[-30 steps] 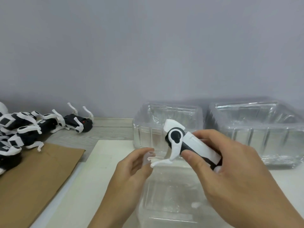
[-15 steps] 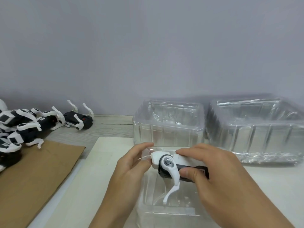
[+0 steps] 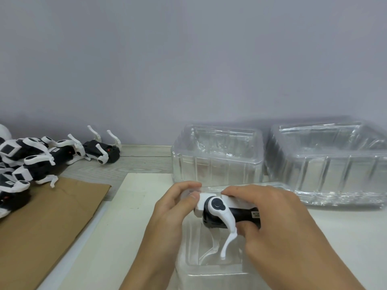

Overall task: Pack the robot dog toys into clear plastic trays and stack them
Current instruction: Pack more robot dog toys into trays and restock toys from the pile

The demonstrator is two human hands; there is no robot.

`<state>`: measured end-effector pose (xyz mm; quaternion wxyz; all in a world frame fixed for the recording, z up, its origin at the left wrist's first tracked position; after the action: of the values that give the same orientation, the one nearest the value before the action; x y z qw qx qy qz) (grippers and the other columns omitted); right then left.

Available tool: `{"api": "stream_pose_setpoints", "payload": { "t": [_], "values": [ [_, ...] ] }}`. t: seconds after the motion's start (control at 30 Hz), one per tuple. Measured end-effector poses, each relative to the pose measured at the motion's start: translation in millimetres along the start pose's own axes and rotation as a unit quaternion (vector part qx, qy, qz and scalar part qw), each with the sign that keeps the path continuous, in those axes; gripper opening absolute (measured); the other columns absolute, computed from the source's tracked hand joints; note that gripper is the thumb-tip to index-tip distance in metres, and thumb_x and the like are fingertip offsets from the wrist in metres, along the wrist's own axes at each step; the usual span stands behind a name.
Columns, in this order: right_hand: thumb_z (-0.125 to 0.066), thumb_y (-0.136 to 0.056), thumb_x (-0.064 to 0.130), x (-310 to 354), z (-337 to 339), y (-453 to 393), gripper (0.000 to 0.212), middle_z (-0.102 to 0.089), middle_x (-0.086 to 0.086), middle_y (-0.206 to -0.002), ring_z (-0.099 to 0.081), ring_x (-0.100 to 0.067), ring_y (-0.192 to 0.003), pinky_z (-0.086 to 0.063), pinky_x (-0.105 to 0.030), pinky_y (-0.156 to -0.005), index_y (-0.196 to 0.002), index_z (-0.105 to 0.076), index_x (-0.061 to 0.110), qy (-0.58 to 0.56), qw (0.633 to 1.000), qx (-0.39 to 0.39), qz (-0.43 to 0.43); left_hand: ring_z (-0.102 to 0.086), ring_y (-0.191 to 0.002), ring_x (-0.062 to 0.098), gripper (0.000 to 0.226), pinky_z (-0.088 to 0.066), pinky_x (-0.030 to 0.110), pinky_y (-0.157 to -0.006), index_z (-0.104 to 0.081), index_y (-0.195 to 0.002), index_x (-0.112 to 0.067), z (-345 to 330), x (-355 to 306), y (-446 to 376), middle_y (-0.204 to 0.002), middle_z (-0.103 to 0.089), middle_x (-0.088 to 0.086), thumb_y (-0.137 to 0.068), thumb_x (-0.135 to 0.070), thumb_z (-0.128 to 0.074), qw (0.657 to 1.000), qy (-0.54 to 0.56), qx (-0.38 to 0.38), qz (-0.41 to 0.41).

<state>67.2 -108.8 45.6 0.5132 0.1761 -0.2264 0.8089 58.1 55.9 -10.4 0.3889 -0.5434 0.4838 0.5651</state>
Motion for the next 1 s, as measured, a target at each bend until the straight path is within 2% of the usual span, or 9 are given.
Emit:
{"api": "stream_pose_setpoints", "payload": {
  "t": [0.07,0.23,0.37,0.47,0.57,0.77,1.0],
  "values": [
    [-0.063,-0.075,0.017,2.1,-0.9,0.1,0.033,-0.059,0.027,-0.088,-0.048,0.0,-0.093,-0.035,-0.024,-0.083,-0.094,-0.055,0.043,0.007,1.0,0.005,0.007,-0.067,-0.108,0.032,0.03,-0.044,0.056,-0.107,-0.075,-0.098,-0.029,-0.1,-0.3,-0.2,-0.105,-0.073,0.004,-0.072,-0.036,-0.065,1.0,-0.009,-0.004,-0.007],
    [-0.064,-0.078,0.022,4.2,-4.3,-0.8,0.043,-0.051,0.035,-0.099,-0.035,0.006,-0.103,-0.03,-0.025,-0.092,-0.106,-0.05,0.051,0.022,1.0,-0.008,0.009,-0.066,-0.107,0.033,0.046,-0.043,0.062,-0.106,-0.072,-0.105,-0.03,-2.9,-2.2,1.9,-0.106,-0.072,0.007,-0.065,-0.053,-0.068,1.0,-0.011,-0.001,-0.017],
    [-0.068,-0.075,0.018,5.1,-4.5,-0.8,0.047,-0.048,0.03,-0.099,-0.038,0.002,-0.1,-0.033,-0.03,-0.09,-0.106,-0.057,0.052,0.009,1.0,-0.026,0.006,-0.069,-0.103,0.028,0.033,-0.046,0.059,-0.103,-0.072,-0.103,-0.031,-3.4,-2.9,1.6,-0.102,-0.074,0.001,-0.074,-0.046,-0.066,0.999,-0.026,-0.005,-0.026],
    [-0.068,-0.078,0.02,4.6,-5.3,-0.7,0.046,-0.046,0.032,-0.1,-0.036,0.005,-0.104,-0.032,-0.028,-0.091,-0.107,-0.055,0.053,0.016,1.0,-0.02,0.013,-0.07,-0.103,0.027,0.03,-0.047,0.058,-0.103,-0.073,-0.101,-0.032,-2.9,-2.5,0.7,-0.103,-0.074,0.0,-0.074,-0.044,-0.066,0.999,-0.025,-0.012,-0.023],
    [-0.068,-0.081,0.02,3.5,-5.5,-1.4,0.044,-0.047,0.032,-0.1,-0.037,0.003,-0.102,-0.033,-0.027,-0.094,-0.109,-0.057,0.052,0.01,1.0,-0.014,0.01,-0.069,-0.103,0.028,0.031,-0.047,0.058,-0.104,-0.073,-0.101,-0.034,-2.4,-1.6,1.0,-0.103,-0.074,0.002,-0.073,-0.046,-0.066,1.0,-0.019,-0.01,-0.019],
    [-0.067,-0.08,0.014,2.5,-5.6,-2.0,0.046,-0.049,0.031,-0.099,-0.037,0.002,-0.101,-0.034,-0.028,-0.096,-0.106,-0.06,0.051,0.001,1.0,-0.004,0.005,-0.068,-0.106,0.025,0.036,-0.048,0.054,-0.104,-0.071,-0.105,-0.04,-2.6,0.8,1.9,-0.101,-0.073,-0.005,-0.075,-0.056,-0.059,1.0,-0.005,0.003,-0.004],
    [-0.065,-0.083,0.016,1.2,-6.4,-1.9,0.042,-0.049,0.028,-0.104,-0.037,0.002,-0.102,-0.032,-0.026,-0.097,-0.109,-0.061,0.049,0.003,1.0,0.006,0.006,-0.069,-0.104,0.026,0.03,-0.049,0.055,-0.103,-0.072,-0.099,-0.04,-3.4,-1.1,1.7,-0.1,-0.073,-0.01,-0.075,-0.053,-0.059,1.0,-0.02,-0.013,-0.011]
  ]
}}
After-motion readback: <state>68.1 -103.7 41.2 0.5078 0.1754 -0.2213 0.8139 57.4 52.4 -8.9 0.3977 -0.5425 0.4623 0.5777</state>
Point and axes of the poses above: each hand's wrist, its own y-axis away from the middle knuckle, its own z-axis out of the back of the hand, x = y × z, the point moved 3 cm from there along -y, towards the middle knuckle
